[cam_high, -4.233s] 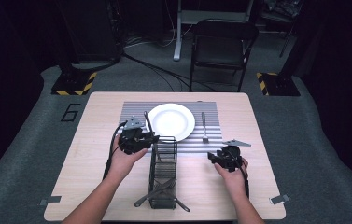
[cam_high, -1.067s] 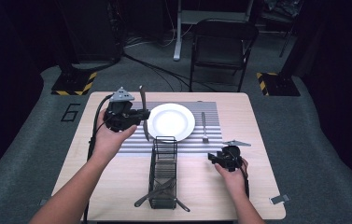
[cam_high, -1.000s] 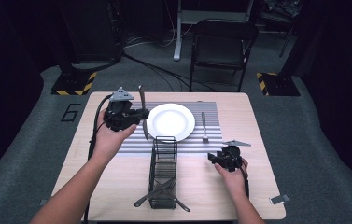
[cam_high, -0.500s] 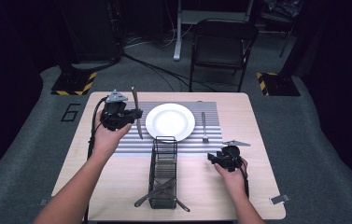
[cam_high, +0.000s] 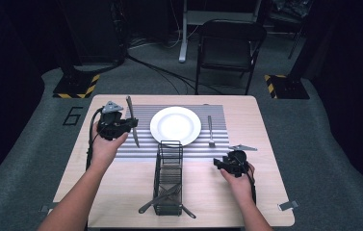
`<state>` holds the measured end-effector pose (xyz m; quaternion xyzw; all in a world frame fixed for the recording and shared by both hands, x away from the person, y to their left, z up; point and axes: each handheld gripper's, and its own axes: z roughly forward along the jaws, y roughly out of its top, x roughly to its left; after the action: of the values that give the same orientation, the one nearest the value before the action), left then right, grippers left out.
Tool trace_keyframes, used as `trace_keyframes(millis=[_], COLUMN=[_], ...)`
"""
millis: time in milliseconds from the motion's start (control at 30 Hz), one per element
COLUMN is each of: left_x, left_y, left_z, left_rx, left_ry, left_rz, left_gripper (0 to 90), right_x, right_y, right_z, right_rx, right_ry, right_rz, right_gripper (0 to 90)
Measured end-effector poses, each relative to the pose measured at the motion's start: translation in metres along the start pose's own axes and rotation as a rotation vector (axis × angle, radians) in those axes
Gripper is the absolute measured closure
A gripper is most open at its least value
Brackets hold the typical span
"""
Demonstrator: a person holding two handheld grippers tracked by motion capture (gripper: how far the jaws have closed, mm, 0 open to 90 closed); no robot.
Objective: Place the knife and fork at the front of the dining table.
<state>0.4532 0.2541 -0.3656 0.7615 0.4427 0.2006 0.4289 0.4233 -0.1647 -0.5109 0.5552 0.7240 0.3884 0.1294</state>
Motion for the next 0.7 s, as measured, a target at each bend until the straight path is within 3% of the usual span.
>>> trace_keyframes(millis=[400, 700], left_x=[0.015, 0.021], left_y=[-0.025, -0.037], left_z=[0.013, 0.021], left_rx=[0.033, 0.058], left_ry=[0.038, 0.042], left_rz=[-0.046, -0.075], left_gripper=[82.3, 82.3], right_x=[0.002, 0.002], right_y=[0.0, -0.001], right_z=[0.001, 0.002], right_rx=[0.007, 0.009], right_ry=[0.0, -0.002], right_rz=[-0.001, -0.001], right_gripper=[50.0, 49.9])
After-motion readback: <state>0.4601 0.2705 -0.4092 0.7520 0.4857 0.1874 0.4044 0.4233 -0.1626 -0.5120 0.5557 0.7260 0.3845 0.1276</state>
